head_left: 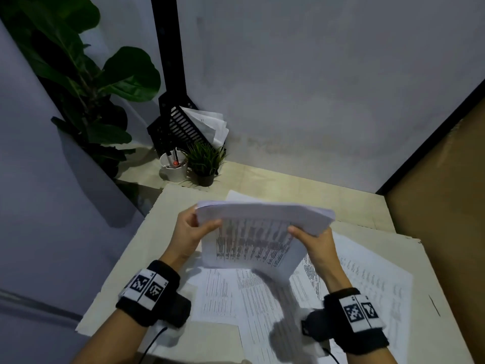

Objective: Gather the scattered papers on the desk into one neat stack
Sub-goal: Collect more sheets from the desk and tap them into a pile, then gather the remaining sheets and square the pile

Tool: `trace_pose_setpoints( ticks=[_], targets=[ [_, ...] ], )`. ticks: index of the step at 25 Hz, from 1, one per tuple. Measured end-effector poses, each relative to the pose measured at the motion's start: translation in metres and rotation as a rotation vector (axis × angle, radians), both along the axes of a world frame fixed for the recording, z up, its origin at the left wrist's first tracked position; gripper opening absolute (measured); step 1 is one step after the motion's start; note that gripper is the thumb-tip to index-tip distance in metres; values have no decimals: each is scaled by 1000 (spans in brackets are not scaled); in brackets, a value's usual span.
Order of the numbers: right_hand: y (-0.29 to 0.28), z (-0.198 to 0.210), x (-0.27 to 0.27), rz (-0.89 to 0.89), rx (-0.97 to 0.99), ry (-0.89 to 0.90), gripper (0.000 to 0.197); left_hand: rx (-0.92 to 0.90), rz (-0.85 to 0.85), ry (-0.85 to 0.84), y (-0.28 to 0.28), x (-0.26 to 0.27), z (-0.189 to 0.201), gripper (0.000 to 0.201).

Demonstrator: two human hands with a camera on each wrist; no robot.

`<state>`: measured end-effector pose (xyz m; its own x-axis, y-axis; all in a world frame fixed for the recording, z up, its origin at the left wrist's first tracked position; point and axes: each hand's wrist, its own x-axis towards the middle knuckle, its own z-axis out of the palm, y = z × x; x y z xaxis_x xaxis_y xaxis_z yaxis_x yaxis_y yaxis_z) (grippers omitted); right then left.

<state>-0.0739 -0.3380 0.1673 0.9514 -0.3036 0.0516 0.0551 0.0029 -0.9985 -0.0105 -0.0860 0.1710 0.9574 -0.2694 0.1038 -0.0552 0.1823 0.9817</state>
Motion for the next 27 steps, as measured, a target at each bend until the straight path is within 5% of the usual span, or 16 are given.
trace_pose_setpoints(
  ticks=[3, 7, 9, 13, 15, 22, 27],
  targets=[
    [-4, -18, -4, 44, -46, 95, 25, 40, 1, 46, 0, -5, -16, 63],
    [-5, -25, -4, 44, -13, 146, 23, 29, 22, 161, 0, -9, -41, 30],
    [-4, -24, -4, 67, 0, 155, 21, 69, -40, 217, 2, -12, -58, 58],
    [-8, -24, -6, 124, -4, 212, 49, 105, -80, 294, 2, -17, -85, 106],
    [-8, -22, -7, 109, -21, 216, 22, 93, -71, 307, -1, -17, -89, 101],
    [-8, -18, -8, 106, -45, 187, 38, 128, -74, 293, -21, -13, -84, 76],
    [-9, -10, -8, 92, -42, 193, 37, 126, -30, 236, -17, -1, -60, 87]
  ],
)
